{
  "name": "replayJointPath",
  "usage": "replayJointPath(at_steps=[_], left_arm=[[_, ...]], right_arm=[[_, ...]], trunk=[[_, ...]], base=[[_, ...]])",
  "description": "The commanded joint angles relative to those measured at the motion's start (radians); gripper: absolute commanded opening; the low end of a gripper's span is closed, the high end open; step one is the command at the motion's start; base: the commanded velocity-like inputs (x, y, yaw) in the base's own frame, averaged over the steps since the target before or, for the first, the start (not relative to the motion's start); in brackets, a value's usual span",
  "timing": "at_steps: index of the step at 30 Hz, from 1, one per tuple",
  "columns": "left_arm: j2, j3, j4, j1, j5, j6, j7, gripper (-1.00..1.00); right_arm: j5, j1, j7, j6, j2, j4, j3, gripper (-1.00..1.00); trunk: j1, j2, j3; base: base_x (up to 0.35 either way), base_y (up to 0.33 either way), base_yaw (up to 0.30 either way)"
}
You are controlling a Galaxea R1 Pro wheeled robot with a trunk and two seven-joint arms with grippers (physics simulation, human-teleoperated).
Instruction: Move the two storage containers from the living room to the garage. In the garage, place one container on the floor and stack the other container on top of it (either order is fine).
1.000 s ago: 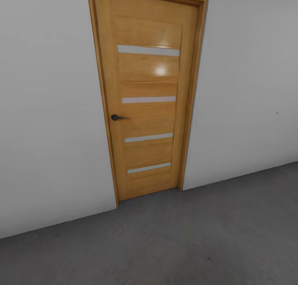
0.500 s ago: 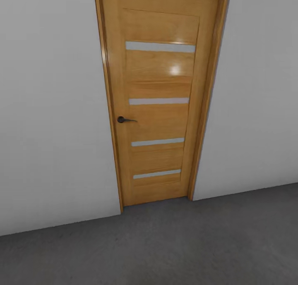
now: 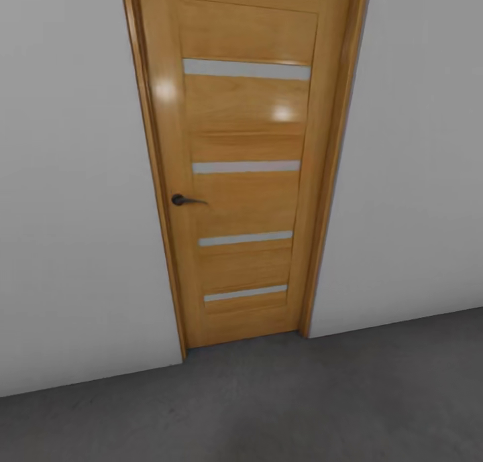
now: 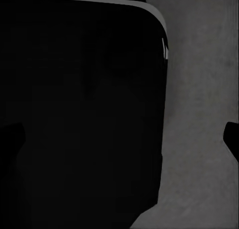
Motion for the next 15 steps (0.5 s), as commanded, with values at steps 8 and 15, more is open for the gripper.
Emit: replayJointPath(at_steps=[8, 15], left_arm=[[0.000, 0.001, 0.000, 0.000, 0.007, -0.002, 0.000, 1.00], [0.000, 0.001, 0.000, 0.000, 0.007, -0.002, 0.000, 1.00]], right_arm=[[0.000, 0.000, 0.000, -0.002, 0.003, 0.000, 0.001, 1.00], [-0.001, 0.000, 0.000, -0.002, 0.004, 0.000, 0.001, 1.00]], trunk=[[0.001, 0.000, -0.001], [0.001, 0.000, -0.001]], base=[[0.301, -0.187, 0.000], [0.301, -0.187, 0.001]])
